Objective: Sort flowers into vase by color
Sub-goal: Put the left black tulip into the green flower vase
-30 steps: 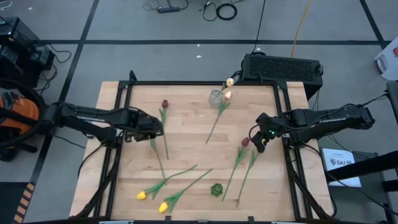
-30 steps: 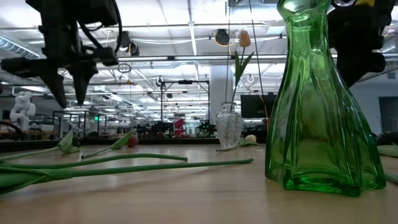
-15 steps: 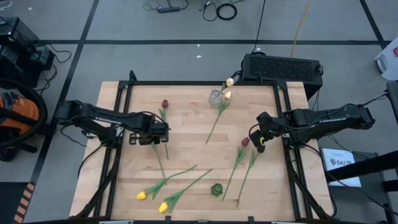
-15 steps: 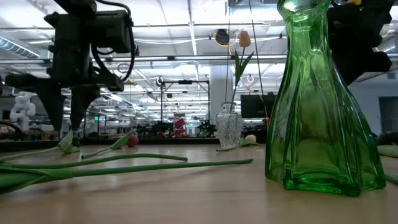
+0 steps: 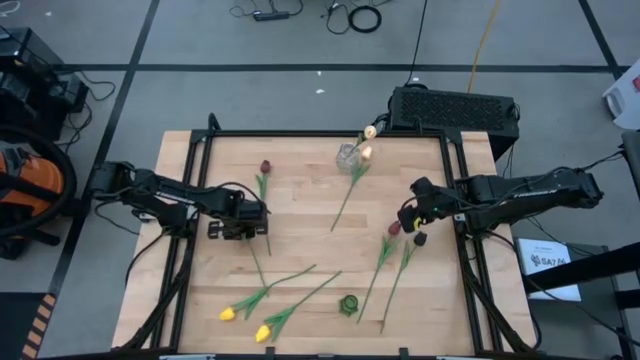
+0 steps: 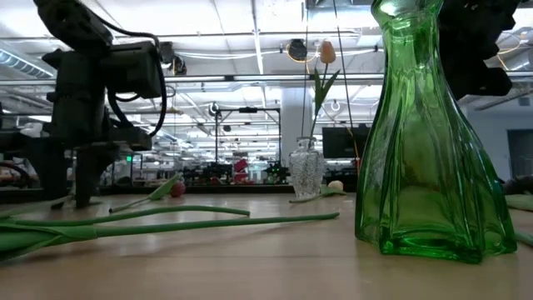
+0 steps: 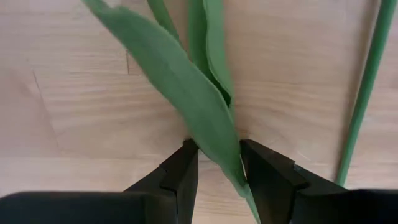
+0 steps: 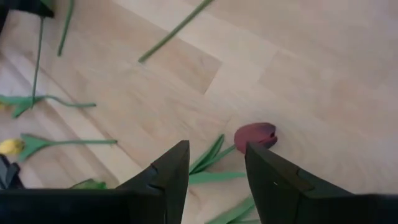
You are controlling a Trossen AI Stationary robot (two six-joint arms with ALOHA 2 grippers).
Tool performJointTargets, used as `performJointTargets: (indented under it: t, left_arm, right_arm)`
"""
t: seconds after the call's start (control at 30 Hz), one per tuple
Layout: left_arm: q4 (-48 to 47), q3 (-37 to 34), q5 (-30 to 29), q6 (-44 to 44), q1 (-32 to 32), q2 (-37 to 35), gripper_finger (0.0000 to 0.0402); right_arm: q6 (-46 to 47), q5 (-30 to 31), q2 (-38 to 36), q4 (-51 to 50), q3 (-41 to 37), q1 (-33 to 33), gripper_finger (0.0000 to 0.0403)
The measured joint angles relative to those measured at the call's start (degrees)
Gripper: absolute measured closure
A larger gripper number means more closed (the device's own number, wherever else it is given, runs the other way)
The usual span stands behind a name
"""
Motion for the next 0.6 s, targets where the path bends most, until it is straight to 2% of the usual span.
performJointTargets:
  t: [0.2,0.27,0.4,0.53,0.6]
  left_arm:
    - [-0.61,0.15,-0.97,5.83,0.28,0.12,0.0278]
    - [-0.65,0.15,-1.10,6.61,0.39,0.13,0.0304]
    - [-0.56,0.04,-2.80,9.59,0.34,-0.33,0.0382]
    - [-0.26,0.12,-4.78,9.66,0.33,-2.59,0.0387]
    - [-0.46,1.06,-9.46,9.62,0.30,-4.46,0.0388]
  right_arm:
    - [0.19,2.97,0.04,0.24,0.00,0.00,0.0255]
    - [0.11,3.37,0.02,0.25,0.00,0.00,0.0255]
    - [-0.60,3.35,0.02,0.23,0.00,0.00,0.0255]
    - [-1.25,2.83,0.02,0.05,0.00,0.00,0.0255]
    - [-2.47,2.08,0.02,-0.60,0.00,0.00,0.0255]
